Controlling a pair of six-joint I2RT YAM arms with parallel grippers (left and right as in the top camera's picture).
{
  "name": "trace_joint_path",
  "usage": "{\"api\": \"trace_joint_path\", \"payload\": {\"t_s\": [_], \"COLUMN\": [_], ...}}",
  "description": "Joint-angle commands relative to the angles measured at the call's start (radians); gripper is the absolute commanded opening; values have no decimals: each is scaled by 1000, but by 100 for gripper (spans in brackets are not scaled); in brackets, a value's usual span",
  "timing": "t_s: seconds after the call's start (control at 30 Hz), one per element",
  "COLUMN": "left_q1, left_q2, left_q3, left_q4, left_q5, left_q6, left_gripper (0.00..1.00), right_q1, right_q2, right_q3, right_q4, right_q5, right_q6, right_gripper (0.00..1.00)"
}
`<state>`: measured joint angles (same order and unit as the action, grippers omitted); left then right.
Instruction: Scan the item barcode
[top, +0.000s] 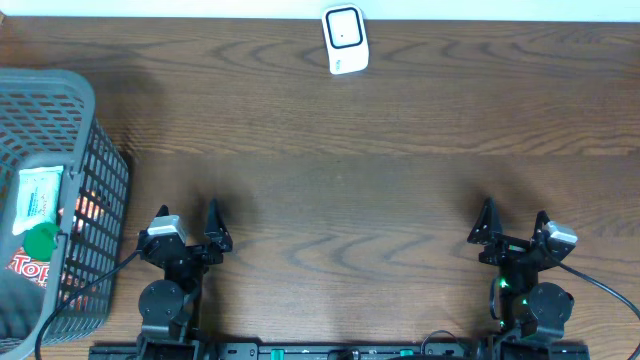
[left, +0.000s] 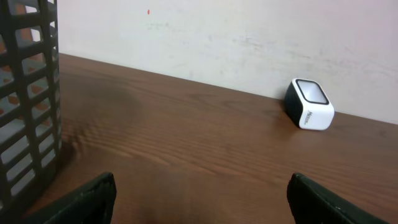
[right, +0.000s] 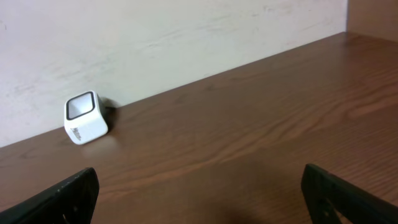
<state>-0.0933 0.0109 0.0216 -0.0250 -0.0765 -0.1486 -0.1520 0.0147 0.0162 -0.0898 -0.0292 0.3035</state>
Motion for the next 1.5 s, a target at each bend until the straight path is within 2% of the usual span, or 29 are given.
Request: {"api": "trace_joint_path", "payload": {"t_s": [0.0, 1.47], "left_q1": [5, 5], "left_q2": [-7, -7], "left_q3": [-18, -18], "left_q4": [-42, -42], "left_q5": [-2, -2], "left_q6": [20, 20], "left_gripper": [88, 88], "right_q1": [36, 36], "right_q2": [-3, -3], "right_q3": [-2, -2], "right_q4": [-4, -4], "right_q5": [2, 2], "right_q6": [3, 3], "right_gripper": [99, 99]}}
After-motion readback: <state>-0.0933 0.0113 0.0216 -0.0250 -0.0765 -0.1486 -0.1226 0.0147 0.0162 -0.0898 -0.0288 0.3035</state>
